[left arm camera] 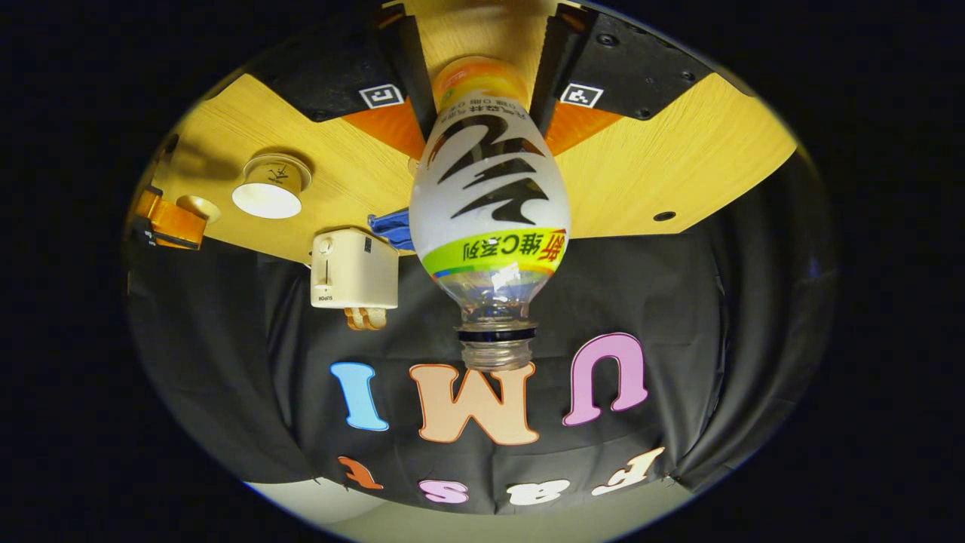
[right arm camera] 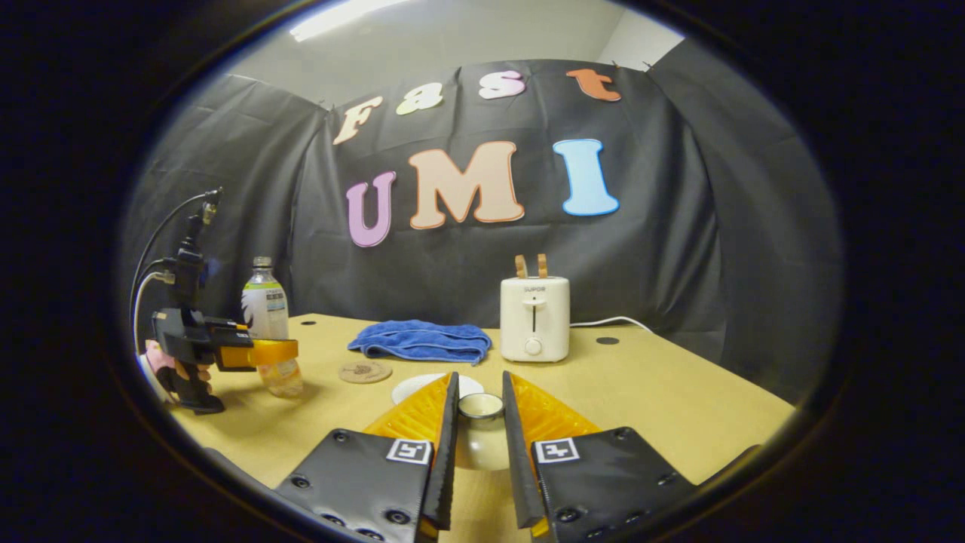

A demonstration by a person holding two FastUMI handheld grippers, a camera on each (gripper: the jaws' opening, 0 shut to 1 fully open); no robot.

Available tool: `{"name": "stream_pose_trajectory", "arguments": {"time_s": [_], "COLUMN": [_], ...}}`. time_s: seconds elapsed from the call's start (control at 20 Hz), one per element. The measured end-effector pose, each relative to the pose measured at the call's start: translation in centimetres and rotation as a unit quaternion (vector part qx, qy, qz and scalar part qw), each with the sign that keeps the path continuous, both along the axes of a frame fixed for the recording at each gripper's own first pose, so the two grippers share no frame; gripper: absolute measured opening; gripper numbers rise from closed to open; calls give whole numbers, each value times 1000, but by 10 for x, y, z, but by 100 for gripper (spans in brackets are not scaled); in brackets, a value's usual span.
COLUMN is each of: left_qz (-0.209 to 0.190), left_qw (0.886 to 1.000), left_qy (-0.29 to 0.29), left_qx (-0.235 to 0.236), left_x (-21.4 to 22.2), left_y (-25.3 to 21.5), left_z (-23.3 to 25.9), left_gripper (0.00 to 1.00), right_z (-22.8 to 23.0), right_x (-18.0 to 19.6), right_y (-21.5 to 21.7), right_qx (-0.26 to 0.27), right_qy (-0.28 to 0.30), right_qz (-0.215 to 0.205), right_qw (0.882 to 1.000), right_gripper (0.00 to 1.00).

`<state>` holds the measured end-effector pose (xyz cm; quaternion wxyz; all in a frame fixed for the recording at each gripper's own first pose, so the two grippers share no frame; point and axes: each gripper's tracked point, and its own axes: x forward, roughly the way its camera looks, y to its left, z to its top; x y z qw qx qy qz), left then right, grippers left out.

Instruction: Open the teacup lid with one hand, grasp the water bottle and pour water into the teacup with the other hand; after pouring, place the water bottle on the coaster and then close the teacup lid.

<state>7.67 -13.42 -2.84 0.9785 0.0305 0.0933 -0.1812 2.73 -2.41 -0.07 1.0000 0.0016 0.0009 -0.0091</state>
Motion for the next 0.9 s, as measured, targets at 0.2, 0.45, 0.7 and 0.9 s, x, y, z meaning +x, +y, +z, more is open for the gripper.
{"name": "stream_pose_trajectory", "arguments": {"time_s": [0.2,0.45,0.7,0.9], "left_qz": [8,29,21,-13], "left_qw": [999,978,944,891], "left_qy": [-9,-72,-106,-145], "left_qx": [43,191,313,430], "left_x": [4,11,35,49], "left_y": [-2,5,-11,-27], "left_z": [1,22,38,38], "left_gripper": [51,50,49,51], "right_z": [0,1,0,1], "right_x": [0,0,-1,0], "right_y": [-9,-19,-29,-38], "right_qx": [0,0,0,0], "right_qy": [0,0,0,0], "right_qz": [-9,-20,-33,-42], "right_qw": [1000,1000,999,999], "right_gripper": [35,35,35,35]}}
